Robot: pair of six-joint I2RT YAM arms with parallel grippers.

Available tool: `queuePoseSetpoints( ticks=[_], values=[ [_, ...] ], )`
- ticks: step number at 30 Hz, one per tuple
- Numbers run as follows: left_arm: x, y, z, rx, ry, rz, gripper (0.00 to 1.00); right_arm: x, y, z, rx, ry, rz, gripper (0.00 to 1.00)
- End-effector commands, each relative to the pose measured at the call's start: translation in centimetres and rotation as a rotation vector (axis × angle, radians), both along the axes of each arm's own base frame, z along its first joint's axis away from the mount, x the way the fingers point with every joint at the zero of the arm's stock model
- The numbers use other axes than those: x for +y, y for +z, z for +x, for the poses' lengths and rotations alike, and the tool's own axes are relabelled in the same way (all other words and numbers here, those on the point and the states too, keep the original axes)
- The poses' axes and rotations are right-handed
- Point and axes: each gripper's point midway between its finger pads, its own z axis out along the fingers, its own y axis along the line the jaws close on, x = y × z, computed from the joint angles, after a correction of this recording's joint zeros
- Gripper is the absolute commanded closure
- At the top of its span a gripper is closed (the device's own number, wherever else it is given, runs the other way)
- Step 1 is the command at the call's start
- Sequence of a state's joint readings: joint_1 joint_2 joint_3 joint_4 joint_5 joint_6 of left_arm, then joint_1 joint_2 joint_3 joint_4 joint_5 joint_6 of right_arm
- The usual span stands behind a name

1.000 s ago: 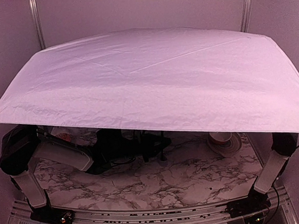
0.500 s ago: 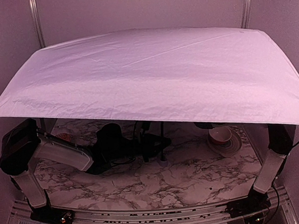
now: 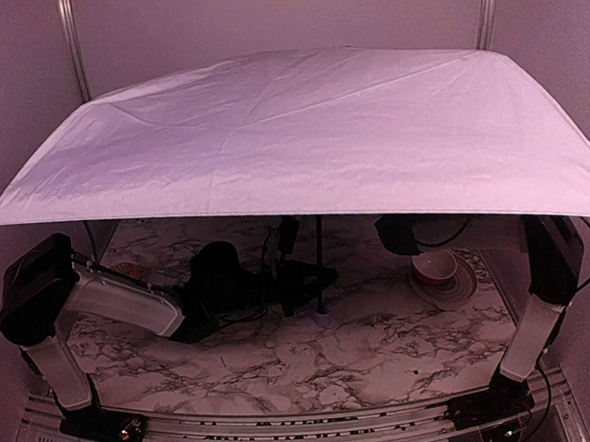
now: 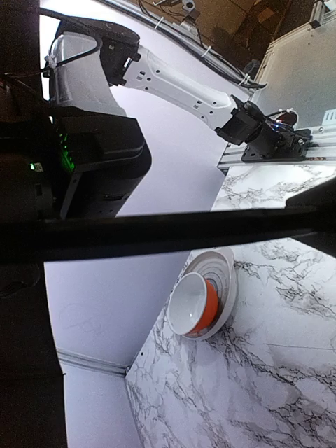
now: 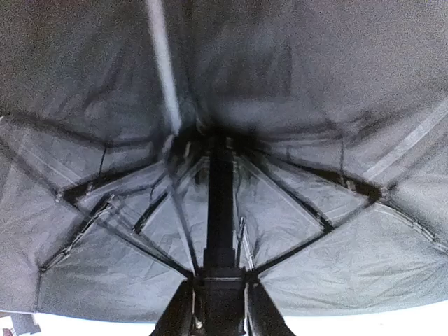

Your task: Put away the umbrella

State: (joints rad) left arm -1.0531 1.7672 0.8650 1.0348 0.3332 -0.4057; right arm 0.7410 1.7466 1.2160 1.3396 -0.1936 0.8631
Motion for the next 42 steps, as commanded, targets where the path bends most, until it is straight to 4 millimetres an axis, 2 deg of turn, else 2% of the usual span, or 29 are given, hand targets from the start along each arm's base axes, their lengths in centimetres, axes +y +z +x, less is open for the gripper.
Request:
queuePoseSetpoints(
  ticks=[1,5,9,13,16,19,25,37,40,42],
  values=[
    [0.0,4.4,-0.6,-0.112,-0.018,-0.111,1.00,-1.1,0.8,0.3,-0.012,-0.019,0.032,1.00],
    [0.2,4.4,-0.6,-0.119,-0.010,-0.108,1.00,-1.3,0.8,0.3,-0.011,-0.023,0.031,1.00],
    [1.2,4.5,-0.2,-0.134,0.030,-0.100,1.00,-1.5,0.2,0.5,-0.010,-0.064,-0.021,0.82],
    [2.2,4.1,1.2,-0.135,0.122,-0.058,1.00,-2.0,-0.7,1.5,0.020,-0.207,-0.152,0.54],
    [2.7,3.6,3.1,-0.127,0.244,0.006,1.00,-2.4,-1.8,2.4,0.044,-0.379,-0.280,0.45],
    [2.9,3.3,4.3,-0.146,0.332,0.070,1.00,-2.8,-2.5,2.3,0.012,-0.528,-0.350,0.45],
    [2.8,3.4,5.2,-0.115,0.381,0.075,1.00,-2.4,-3.0,2.4,-0.008,-0.630,-0.401,0.46],
    [1.9,3.2,4.7,-0.144,0.363,0.096,1.00,-0.4,-2.4,3.0,-0.051,-0.642,-0.430,0.44],
    [1.7,3.1,4.4,-0.147,0.345,0.098,1.00,-0.5,-2.1,3.1,-0.050,-0.652,-0.417,0.53],
    [1.8,2.9,4.5,-0.143,0.348,0.101,1.00,-0.8,-1.5,2.9,-0.051,-0.657,-0.402,0.54]
  ],
)
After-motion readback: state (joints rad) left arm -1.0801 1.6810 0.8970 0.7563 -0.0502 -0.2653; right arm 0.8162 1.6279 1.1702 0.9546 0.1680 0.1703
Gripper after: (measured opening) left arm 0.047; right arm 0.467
